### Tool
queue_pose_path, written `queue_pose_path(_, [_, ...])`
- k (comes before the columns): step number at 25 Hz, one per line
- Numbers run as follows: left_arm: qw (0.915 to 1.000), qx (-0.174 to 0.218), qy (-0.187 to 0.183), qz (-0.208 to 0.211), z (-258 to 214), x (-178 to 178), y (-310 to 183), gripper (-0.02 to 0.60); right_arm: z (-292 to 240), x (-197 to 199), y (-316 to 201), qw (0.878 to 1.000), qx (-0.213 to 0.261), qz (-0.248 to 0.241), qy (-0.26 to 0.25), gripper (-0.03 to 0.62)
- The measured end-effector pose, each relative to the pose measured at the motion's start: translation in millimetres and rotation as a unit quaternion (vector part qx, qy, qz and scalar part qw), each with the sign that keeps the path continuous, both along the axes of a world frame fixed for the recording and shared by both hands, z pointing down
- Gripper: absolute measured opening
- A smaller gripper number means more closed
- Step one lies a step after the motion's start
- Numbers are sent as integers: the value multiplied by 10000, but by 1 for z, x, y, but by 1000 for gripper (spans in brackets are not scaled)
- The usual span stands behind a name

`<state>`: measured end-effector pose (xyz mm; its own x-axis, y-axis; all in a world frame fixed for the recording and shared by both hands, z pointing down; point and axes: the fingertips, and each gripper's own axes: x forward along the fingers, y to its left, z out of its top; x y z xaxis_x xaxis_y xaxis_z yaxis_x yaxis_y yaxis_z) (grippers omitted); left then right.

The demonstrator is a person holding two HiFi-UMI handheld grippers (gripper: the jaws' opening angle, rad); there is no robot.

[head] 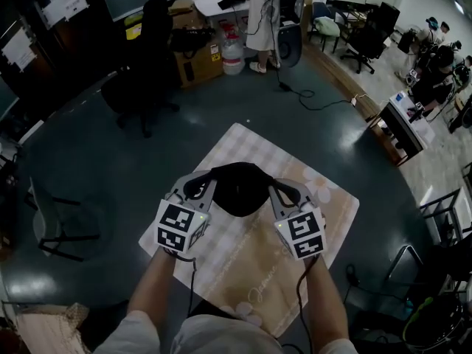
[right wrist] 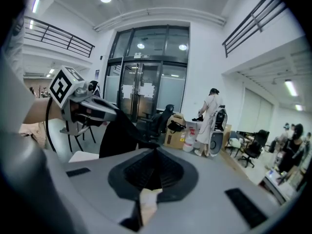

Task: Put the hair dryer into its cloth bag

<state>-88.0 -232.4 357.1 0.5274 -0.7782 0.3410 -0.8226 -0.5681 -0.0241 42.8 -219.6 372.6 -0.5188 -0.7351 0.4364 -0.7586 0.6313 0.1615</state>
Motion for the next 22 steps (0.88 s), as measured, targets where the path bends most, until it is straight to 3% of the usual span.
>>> queue_pose_path(14, [9994, -291, -177, -61, 36, 1, 72, 14, 35, 8, 66, 9985, -528, -104, -29, 20])
queue_pose_path(22, [9974, -459, -515, -225, 62, 11, 135, 14, 63, 20, 122, 9966, -816, -104, 27, 20])
